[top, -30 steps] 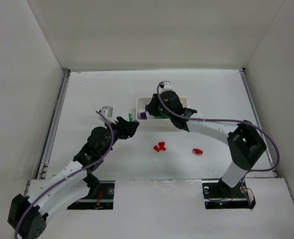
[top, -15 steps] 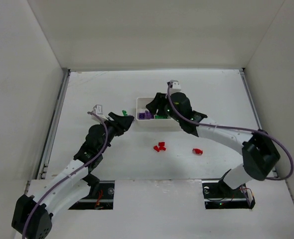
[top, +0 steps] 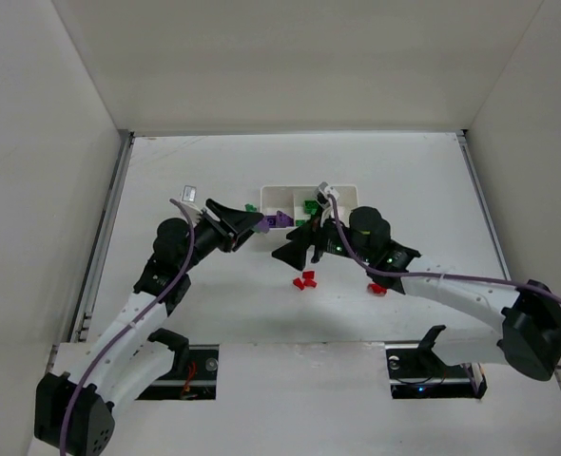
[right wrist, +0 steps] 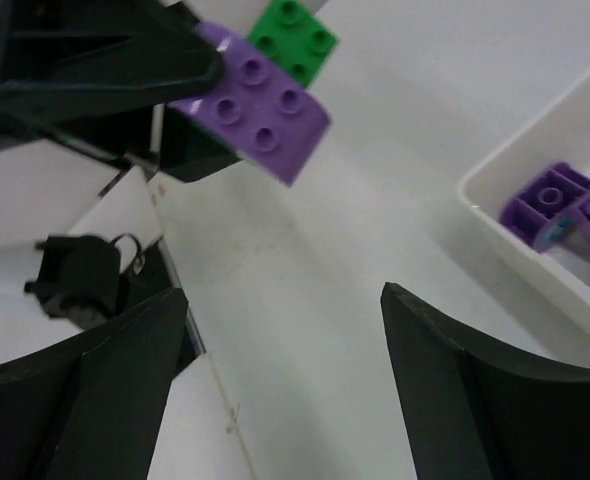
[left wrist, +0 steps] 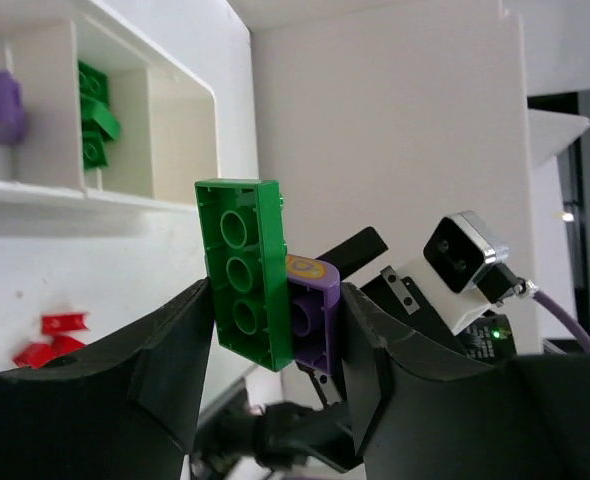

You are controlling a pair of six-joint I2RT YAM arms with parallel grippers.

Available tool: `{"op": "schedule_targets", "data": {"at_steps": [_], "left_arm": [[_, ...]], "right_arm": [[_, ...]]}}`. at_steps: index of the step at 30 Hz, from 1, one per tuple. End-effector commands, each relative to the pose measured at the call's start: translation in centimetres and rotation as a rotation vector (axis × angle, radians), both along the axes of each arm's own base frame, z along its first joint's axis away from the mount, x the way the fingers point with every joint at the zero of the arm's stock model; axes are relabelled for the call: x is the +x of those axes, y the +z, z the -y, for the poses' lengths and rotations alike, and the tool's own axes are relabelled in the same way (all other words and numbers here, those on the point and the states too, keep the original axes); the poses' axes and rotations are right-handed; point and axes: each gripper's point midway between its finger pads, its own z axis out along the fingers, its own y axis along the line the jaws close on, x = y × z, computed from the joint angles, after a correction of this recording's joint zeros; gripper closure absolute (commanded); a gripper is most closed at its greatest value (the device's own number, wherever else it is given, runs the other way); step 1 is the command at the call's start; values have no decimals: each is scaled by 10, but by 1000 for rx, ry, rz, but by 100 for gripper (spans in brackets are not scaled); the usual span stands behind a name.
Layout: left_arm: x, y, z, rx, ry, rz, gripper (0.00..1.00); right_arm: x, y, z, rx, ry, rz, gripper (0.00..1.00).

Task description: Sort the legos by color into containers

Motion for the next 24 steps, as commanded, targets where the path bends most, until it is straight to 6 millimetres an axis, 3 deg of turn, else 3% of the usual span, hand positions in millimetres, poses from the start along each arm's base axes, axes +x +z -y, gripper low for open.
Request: {"op": "schedule_targets", "data": {"at_steps": [1, 7, 12, 24], "left_arm": [[-26, 14, 17, -109, -159, -88, 71], [-48, -1, 32, -143, -267, -184, 70], [-63, 3, 42, -147, -328, -187, 70], [-74, 4, 48, -148, -370, -183, 70]], "right_arm": [[-29, 37, -5, 66, 153, 194, 14], [-37, 45, -2, 63, 195, 268, 12], [-36, 45, -1, 54, 206, 286, 15], [-29, 39, -10, 44, 195, 268, 38]]}}
